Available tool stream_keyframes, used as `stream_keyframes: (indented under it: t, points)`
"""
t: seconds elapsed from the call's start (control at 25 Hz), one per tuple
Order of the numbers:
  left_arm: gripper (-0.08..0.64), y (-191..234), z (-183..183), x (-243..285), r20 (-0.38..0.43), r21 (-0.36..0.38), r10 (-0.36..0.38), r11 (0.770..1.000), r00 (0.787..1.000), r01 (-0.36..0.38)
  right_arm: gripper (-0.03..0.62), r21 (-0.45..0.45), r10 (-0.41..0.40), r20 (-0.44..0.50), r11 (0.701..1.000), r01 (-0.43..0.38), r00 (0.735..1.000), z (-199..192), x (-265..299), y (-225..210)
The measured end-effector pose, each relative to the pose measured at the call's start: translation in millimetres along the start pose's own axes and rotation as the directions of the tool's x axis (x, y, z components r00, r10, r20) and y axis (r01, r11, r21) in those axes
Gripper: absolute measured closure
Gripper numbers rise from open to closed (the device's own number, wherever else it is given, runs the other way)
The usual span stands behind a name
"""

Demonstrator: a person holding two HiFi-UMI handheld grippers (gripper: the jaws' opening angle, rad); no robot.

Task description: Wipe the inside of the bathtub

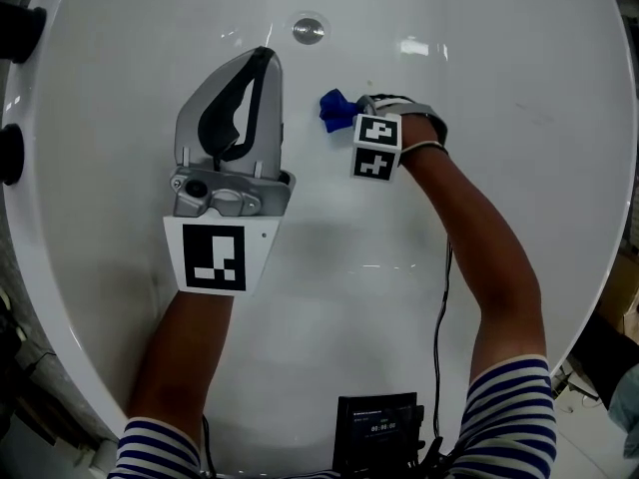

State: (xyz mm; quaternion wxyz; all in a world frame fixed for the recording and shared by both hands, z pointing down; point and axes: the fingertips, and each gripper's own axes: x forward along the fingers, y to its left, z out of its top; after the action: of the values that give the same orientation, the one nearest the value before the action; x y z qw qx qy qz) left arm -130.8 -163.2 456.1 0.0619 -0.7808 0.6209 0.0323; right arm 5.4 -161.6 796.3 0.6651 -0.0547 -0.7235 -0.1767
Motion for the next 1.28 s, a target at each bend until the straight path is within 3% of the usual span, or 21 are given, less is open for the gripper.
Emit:
stream_keyframes:
  t: [0.28, 0.52, 0.84, 1.28]
  points:
    - [0.558, -1, -7, -1, -0.015, -0.003, -0.008, 1.0, 1.0, 0.008, 0.546, 0.11, -0.08, 0.031, 0.991, 0.076, 0.996, -28, 10, -91]
    - [0.558, -1, -10, -1, -0.025, 0.001, -0.01, 1.0, 1.0, 0.01, 0.546, 0.165, -0.141, -0.026, 0.976, 0.143, 0.99, -52, 27, -124]
    - [0.558, -1, -12, -1, -0.026, 0.0, -0.013, 1.0, 1.0, 0.013, 0.546, 0.147, -0.077, -0.051, 0.986, 0.084, 0.996, -62, 51, -106]
    - [0.558, -1, -2, 4, -0.005, 0.017, -0.028, 0.999, 1.0, 0.028, 0.548, 0.108, 0.017, -0.016, 0.994, -0.015, 1.0, -48, 44, -66]
